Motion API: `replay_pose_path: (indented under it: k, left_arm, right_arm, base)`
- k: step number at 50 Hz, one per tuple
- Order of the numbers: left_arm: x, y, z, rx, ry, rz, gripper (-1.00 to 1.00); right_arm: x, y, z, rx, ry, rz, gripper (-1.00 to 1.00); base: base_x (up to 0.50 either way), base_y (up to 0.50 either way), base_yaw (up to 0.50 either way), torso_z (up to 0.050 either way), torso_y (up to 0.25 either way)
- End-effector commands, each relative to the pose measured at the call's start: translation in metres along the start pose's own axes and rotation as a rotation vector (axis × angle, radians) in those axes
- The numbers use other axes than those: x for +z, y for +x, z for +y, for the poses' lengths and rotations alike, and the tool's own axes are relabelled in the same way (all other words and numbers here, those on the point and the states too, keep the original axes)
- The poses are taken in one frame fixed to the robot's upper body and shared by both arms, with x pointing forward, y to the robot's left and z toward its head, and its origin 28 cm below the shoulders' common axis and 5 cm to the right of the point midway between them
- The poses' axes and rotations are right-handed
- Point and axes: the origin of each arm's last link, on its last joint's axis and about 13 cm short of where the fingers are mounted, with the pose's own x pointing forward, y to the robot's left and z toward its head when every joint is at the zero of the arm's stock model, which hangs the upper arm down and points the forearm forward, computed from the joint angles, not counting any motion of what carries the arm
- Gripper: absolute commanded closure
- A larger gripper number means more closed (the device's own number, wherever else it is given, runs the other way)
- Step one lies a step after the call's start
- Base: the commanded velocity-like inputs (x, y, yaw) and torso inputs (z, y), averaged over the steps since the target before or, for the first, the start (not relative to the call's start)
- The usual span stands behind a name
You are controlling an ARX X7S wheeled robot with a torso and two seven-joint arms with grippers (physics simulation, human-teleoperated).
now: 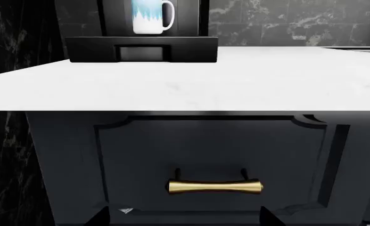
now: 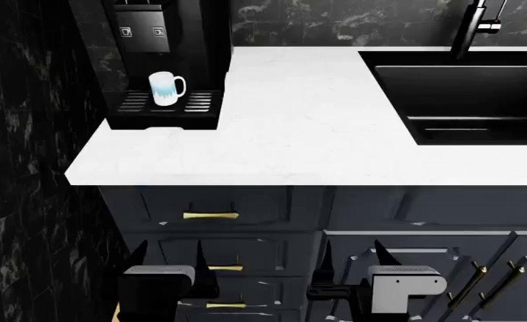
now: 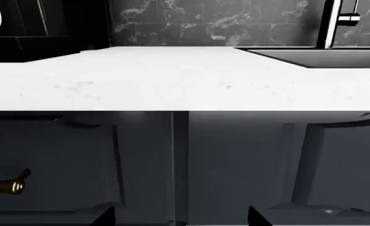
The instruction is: Press the button on the coffee machine to serve coffee.
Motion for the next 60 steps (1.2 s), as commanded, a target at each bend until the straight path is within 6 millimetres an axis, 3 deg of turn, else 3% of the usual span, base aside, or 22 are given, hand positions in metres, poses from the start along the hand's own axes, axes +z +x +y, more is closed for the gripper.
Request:
replay_pose_path:
  k: [1,31,60]
  left_arm:
    - [0.0003,0.0003,0.0002,0.006,-0.002,0.0,-1.0]
    - [0.002,0.0005,-0.0034,-0.009,0.041,-0.039,-1.0]
    - [0.0039,0.0019,-0.0017,0.006,0.041,-0.056,-1.0]
  right_arm:
    - [-0.0002,-0.0002,0.0,0.0,0.0,0.001,-1.0]
    - [-0.0015,-0.0002,0.0005,-0.005,-0.018,0.013,-1.0]
    - [-0.0016,0.0008,0.0005,-0.004,-0.031,0.012,-1.0]
  base:
    - [0.0,0.0,0.0,0.0,0.0]
    - [0.0,0.0,0.0,0.0,0.0]
    - [0.0,0.0,0.0,0.05,0.0]
